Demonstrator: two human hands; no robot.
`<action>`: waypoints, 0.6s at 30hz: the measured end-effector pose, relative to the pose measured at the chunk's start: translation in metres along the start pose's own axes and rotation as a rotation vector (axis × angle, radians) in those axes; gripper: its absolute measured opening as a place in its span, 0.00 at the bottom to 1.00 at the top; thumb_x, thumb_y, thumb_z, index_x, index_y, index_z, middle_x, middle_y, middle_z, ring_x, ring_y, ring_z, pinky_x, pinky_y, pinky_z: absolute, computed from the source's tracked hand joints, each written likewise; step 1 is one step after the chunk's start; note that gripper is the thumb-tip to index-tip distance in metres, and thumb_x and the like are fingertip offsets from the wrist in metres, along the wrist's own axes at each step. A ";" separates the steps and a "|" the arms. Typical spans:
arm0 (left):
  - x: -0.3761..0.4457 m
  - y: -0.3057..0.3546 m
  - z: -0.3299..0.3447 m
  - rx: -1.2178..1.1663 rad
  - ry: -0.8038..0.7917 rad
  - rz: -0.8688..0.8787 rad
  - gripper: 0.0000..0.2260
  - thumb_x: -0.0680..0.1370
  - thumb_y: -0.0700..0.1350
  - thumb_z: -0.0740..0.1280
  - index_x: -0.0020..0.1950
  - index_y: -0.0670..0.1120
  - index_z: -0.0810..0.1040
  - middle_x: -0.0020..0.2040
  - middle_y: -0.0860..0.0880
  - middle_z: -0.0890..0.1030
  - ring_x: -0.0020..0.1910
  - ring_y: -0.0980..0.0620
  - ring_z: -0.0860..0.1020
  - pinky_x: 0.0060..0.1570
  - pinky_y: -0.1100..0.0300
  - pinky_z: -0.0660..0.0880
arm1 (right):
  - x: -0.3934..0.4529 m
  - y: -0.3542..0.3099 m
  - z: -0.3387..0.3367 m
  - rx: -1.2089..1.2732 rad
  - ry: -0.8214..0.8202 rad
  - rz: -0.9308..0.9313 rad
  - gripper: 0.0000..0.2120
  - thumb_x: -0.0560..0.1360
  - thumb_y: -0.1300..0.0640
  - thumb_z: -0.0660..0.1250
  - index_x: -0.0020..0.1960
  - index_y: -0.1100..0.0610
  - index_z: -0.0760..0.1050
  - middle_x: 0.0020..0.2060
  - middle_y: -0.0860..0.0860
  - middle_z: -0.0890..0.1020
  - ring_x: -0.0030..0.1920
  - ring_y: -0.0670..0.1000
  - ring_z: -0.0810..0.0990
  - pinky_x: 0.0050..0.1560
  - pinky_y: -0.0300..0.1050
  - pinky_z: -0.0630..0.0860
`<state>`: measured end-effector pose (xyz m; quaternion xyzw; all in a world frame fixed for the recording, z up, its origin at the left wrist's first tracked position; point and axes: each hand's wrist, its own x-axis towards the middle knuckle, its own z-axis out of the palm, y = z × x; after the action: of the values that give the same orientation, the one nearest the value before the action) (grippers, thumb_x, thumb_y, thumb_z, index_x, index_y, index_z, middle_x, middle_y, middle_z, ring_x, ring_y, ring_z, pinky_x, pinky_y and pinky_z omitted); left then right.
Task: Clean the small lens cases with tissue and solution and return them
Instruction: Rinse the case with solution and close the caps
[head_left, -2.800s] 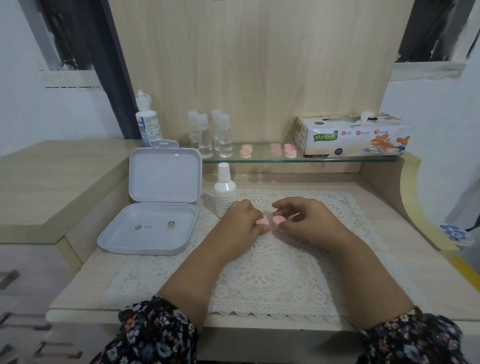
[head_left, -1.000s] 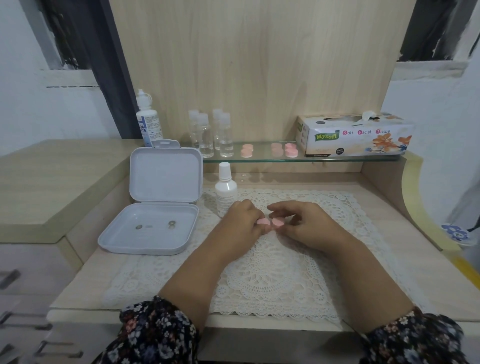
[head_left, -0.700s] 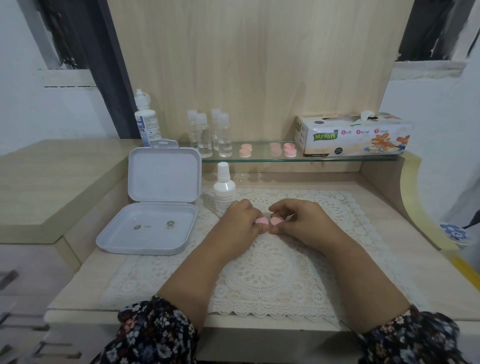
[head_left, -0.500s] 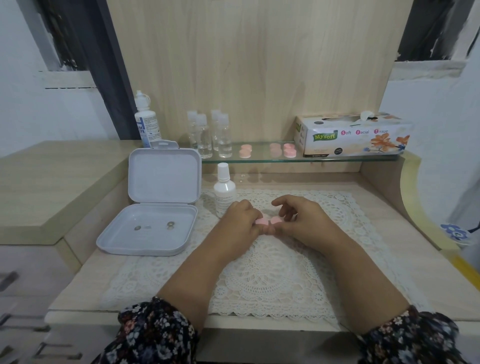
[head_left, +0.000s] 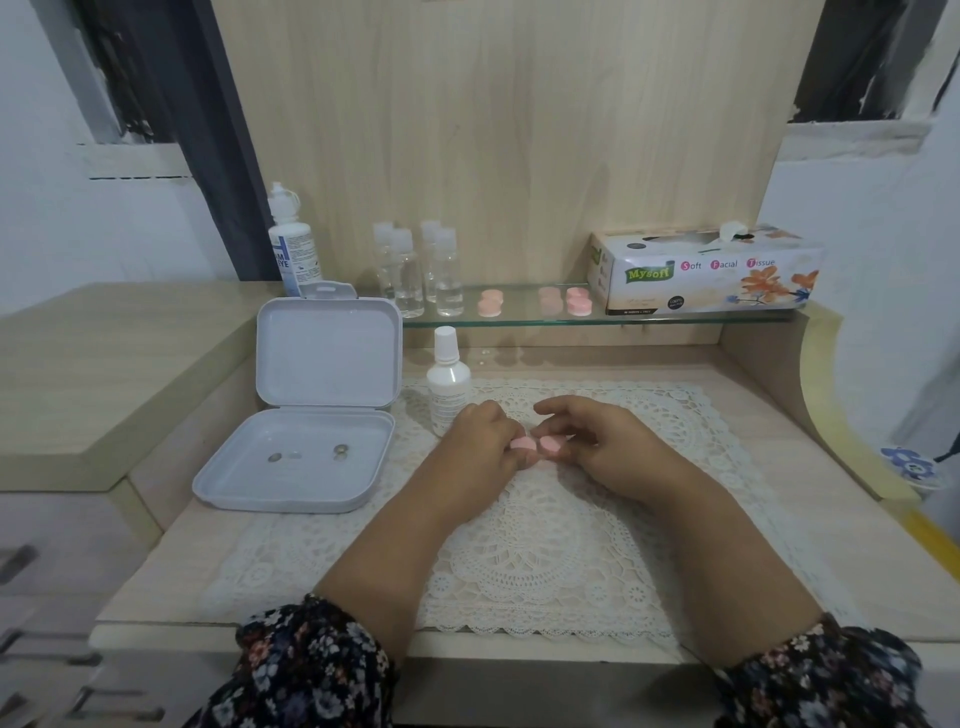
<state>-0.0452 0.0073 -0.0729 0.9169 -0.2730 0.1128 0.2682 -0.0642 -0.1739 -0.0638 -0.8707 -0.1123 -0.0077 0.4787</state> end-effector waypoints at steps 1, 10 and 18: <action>0.000 0.000 0.000 -0.001 0.001 0.001 0.12 0.78 0.49 0.65 0.58 0.45 0.79 0.48 0.51 0.70 0.54 0.53 0.67 0.55 0.61 0.65 | 0.000 0.000 0.000 0.004 -0.014 0.005 0.18 0.78 0.63 0.66 0.63 0.46 0.73 0.52 0.40 0.82 0.52 0.35 0.79 0.51 0.29 0.75; 0.000 -0.001 0.000 0.032 -0.010 -0.008 0.14 0.79 0.50 0.65 0.59 0.44 0.79 0.49 0.51 0.70 0.54 0.51 0.67 0.57 0.57 0.67 | 0.000 -0.001 0.003 -0.144 0.056 -0.038 0.20 0.74 0.57 0.72 0.64 0.48 0.74 0.50 0.42 0.79 0.48 0.41 0.78 0.44 0.28 0.73; 0.000 -0.001 0.000 0.018 -0.008 -0.002 0.13 0.78 0.50 0.65 0.57 0.44 0.79 0.48 0.52 0.69 0.54 0.52 0.67 0.56 0.60 0.65 | 0.000 -0.001 -0.001 -0.145 0.085 0.009 0.30 0.67 0.52 0.78 0.66 0.46 0.72 0.53 0.43 0.76 0.51 0.42 0.75 0.44 0.32 0.72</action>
<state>-0.0443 0.0078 -0.0733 0.9200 -0.2722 0.1112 0.2591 -0.0639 -0.1745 -0.0624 -0.9026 -0.0873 -0.0506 0.4186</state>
